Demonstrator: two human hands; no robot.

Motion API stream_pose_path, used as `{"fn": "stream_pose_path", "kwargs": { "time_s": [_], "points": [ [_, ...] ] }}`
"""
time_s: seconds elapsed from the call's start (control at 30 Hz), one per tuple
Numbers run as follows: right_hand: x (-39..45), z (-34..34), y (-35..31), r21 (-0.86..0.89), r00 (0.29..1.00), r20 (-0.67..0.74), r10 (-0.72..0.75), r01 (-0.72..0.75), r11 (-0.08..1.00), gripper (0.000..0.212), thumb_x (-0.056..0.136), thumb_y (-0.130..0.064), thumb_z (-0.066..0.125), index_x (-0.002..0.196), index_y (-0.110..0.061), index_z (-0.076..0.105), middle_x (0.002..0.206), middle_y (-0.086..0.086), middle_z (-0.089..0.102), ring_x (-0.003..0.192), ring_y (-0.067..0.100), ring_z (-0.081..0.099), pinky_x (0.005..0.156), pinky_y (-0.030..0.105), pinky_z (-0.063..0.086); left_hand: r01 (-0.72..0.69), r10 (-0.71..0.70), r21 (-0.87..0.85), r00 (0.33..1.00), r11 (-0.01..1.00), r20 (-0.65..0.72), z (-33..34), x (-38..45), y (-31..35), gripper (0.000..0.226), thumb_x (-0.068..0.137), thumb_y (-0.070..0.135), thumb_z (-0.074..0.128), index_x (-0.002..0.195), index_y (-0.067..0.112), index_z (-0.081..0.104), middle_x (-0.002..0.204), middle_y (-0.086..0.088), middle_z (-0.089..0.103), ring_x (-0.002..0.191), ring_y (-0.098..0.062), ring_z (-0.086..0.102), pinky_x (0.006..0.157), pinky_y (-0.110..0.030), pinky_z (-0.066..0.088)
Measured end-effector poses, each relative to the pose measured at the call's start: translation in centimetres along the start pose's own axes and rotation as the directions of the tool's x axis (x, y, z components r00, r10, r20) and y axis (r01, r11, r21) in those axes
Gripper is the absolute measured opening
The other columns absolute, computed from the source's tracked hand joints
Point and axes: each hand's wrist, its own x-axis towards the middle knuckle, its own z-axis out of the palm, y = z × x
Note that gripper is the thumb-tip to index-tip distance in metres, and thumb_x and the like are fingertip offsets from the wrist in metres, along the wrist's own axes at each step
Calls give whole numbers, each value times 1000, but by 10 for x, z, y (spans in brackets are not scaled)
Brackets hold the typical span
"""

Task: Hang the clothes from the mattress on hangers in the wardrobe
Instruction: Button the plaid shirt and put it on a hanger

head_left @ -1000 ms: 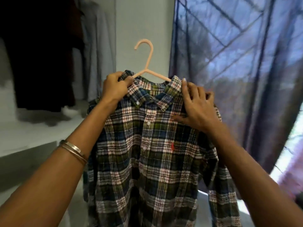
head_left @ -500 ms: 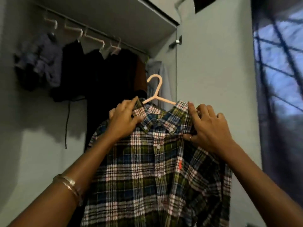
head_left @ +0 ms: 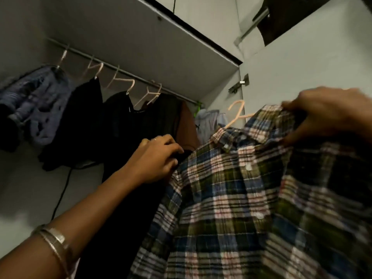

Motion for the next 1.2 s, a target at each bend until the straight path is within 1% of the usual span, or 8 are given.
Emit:
{"fn": "stream_pose_path", "kwargs": {
  "time_s": [0.1, 0.3, 0.43, 0.57, 0.67, 0.77, 1.03, 1.2],
  "points": [
    [44, 11, 35, -27, 998, 29, 49, -48, 998, 145, 5, -104, 40, 134, -39, 48, 118, 3, 62, 104, 30, 58, 90, 47, 51, -23, 34, 74, 987, 997, -154, 19, 30, -10, 32, 91, 31, 54, 123, 29, 58, 122, 1, 53, 111, -22, 51, 87, -42, 44],
    [97, 33, 49, -111, 999, 44, 23, -18, 994, 150, -7, -100, 40, 131, -43, 51, 125, 2, 58, 109, 29, 55, 92, 48, 49, -58, 109, 186, 955, 981, -275, 54, 85, -15, 42, 87, 24, 58, 129, 21, 55, 126, -7, 54, 111, -30, 51, 83, -44, 44],
    [97, 42, 36, -63, 1000, -22, -19, 17, 998, 141, 0, -96, 42, 129, -40, 55, 118, 7, 63, 101, 34, 57, 86, 47, 52, 6, 52, 341, 986, 940, -161, 67, 102, -6, 61, 90, 38, 52, 146, 36, 27, 151, 0, 29, 138, -24, 27, 104, -47, 28],
    [84, 38, 11, -17, 990, -143, -16, 14, 1000, 114, 24, -88, 61, 123, -34, 62, 111, 13, 63, 96, 36, 58, 76, 41, 50, -181, 35, 715, 976, 675, 214, 74, 115, 6, 56, 101, 39, 20, 146, 44, -12, 160, 0, -9, 146, -32, -10, 109, -64, -8],
    [84, 37, -8, -82, 979, -201, -44, 28, 996, 85, 43, -77, 76, 111, -27, 65, 100, 9, 62, 89, 33, 60, 66, 35, 44, -365, -34, 882, 919, 299, 392, 73, 119, 3, 53, 101, 37, 27, 150, 36, 7, 159, -10, 5, 144, -40, -10, 103, -70, -13],
    [87, 42, -25, -143, 956, -272, -107, 70, 987, 67, 50, -68, 80, 95, -22, 60, 99, 7, 62, 89, 31, 59, 65, 35, 39, -329, -181, 928, 916, 176, 359, 66, 109, -16, 51, 99, 35, 36, 148, 29, 25, 156, -13, 10, 141, -45, -8, 101, -71, -15],
    [117, 53, -79, -70, 956, -268, -122, 107, 992, 55, 60, -58, 82, 80, -20, 48, 78, 0, 47, 80, 25, 51, 72, 40, 44, -126, -264, 961, 945, 246, 192, 42, 79, -66, 35, 97, 28, 44, 131, 22, 53, 146, -13, 31, 138, -44, 10, 105, -71, -4],
    [135, 61, -115, -15, 934, -325, -146, 149, 989, 44, 67, -53, 80, 80, -20, 53, 64, -2, 42, 63, 18, 45, 65, 33, 41, 151, -138, 722, 987, 675, -78, 39, 89, -44, 27, 94, 23, 44, 109, 21, 67, 122, -8, 54, 130, -34, 32, 110, -63, 6]
  ]
}}
